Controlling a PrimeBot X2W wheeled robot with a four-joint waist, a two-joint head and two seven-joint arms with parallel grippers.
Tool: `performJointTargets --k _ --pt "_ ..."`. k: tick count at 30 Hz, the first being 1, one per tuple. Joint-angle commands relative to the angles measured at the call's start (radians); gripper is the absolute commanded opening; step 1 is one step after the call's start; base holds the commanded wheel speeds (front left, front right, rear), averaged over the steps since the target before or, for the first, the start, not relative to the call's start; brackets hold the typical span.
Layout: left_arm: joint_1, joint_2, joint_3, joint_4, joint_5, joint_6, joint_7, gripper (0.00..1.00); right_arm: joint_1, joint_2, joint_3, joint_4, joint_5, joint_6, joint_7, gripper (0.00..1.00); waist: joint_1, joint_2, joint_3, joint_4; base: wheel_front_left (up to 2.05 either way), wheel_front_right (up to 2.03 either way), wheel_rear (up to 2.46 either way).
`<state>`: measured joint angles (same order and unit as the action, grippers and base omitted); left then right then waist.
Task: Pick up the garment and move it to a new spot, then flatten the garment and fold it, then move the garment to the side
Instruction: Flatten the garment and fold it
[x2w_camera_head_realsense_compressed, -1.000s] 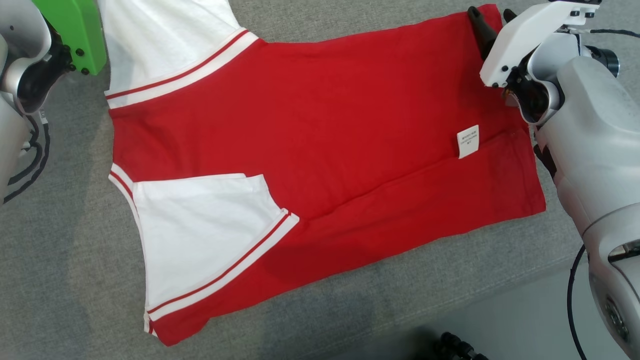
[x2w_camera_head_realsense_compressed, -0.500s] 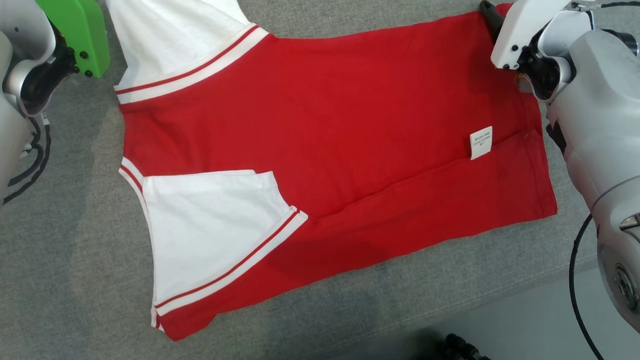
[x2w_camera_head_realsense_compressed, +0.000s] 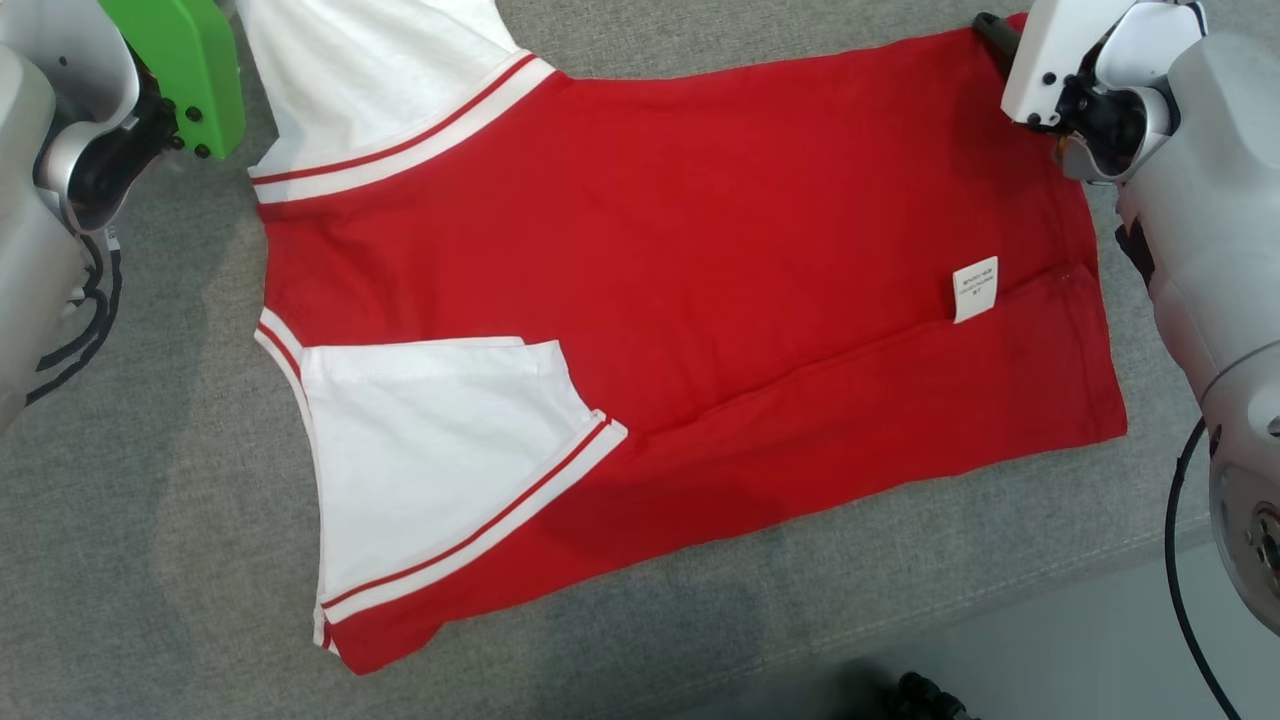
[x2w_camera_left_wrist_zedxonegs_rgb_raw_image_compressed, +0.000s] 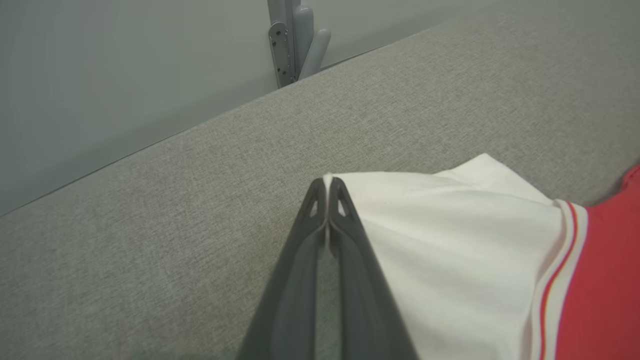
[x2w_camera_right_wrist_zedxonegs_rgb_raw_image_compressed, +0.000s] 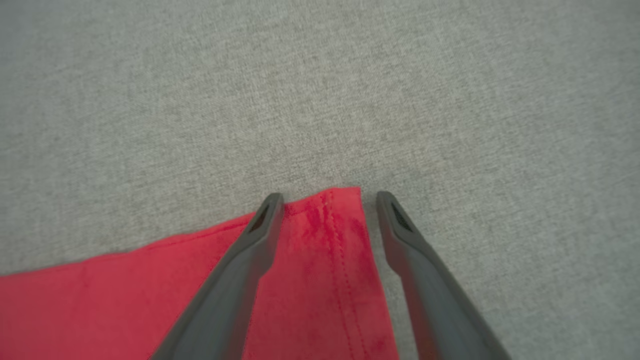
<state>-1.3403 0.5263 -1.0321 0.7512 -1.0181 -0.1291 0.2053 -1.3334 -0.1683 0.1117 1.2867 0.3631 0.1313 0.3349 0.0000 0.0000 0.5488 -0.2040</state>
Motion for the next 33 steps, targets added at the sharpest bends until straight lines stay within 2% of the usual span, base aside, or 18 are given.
performJointTargets --k 1,2,4,5,6,7,8,14,23,27,33 --pt "-0.019 0.0 -0.005 0.002 -0.013 -0.002 -0.006 0.0 0.001 -0.009 -0.016 0.002 -0.011 -0.001 0.008 0.88 0.0 0.0 0.005 0.009 0.0 0.0 0.0" --pt "-0.021 0.0 -0.008 0.002 -0.017 -0.002 -0.006 0.0 0.003 -0.009 -0.025 0.002 -0.019 -0.001 0.013 0.78 0.0 0.0 0.007 0.012 0.0 0.0 0.0" --pt "-0.026 -0.002 -0.019 0.002 -0.02 -0.002 -0.01 0.0 0.007 -0.008 -0.053 0.003 -0.044 -0.001 0.018 0.48 0.0 0.0 0.009 0.019 0.0 0.0 0.0" --pt "-0.027 -0.002 -0.022 0.003 -0.02 -0.002 -0.012 0.0 0.008 -0.008 -0.061 0.003 -0.051 -0.001 0.019 0.4 0.0 0.0 0.009 0.021 0.0 0.0 0.0" --pt "-0.027 -0.002 -0.022 0.003 -0.02 -0.002 -0.012 0.0 0.008 -0.008 -0.061 0.003 -0.051 -0.001 0.019 0.4 0.0 0.0 0.009 0.021 0.0 0.0 0.0" --pt "-0.027 -0.003 -0.026 0.004 -0.023 -0.002 -0.013 0.0 0.009 -0.006 -0.069 0.003 -0.059 -0.001 0.021 0.25 0.0 0.0 0.008 0.023 0.0 0.0 0.0" --pt "-0.027 -0.002 -0.029 0.004 -0.026 -0.002 -0.015 0.0 0.009 -0.005 -0.077 0.003 -0.069 -0.001 0.023 0.0 0.0 0.0 0.008 0.024 0.0 0.0 0.0" --pt "-0.042 -0.005 -0.045 -0.006 -0.031 -0.002 -0.063 0.0 -0.012 -0.014 -0.119 0.002 -0.139 -0.001 -0.018 0.0 0.0 0.0 -0.002 0.035 0.0 0.0 0.0" --pt "-0.102 0.009 -0.067 -0.044 -0.007 -0.002 -0.233 0.0 -0.038 -0.047 -0.211 -0.007 -0.219 -0.001 -0.284 0.0 0.0 0.0 -0.013 0.067 0.0 0.0 0.0" --pt "-0.106 0.017 -0.088 -0.062 -0.018 -0.002 -0.304 0.0 -0.032 -0.044 -0.24 -0.005 -0.237 -0.001 -0.337 0.0 0.0 0.0 -0.024 0.085 0.0 0.0 0.0" --pt "-0.05 0.046 -0.133 -0.111 -0.068 -0.002 -0.368 0.0 0.017 -0.031 -0.227 -0.004 -0.232 -0.001 -0.393 0.0 0.0 0.0 -0.062 0.106 0.0 0.0 0.0"
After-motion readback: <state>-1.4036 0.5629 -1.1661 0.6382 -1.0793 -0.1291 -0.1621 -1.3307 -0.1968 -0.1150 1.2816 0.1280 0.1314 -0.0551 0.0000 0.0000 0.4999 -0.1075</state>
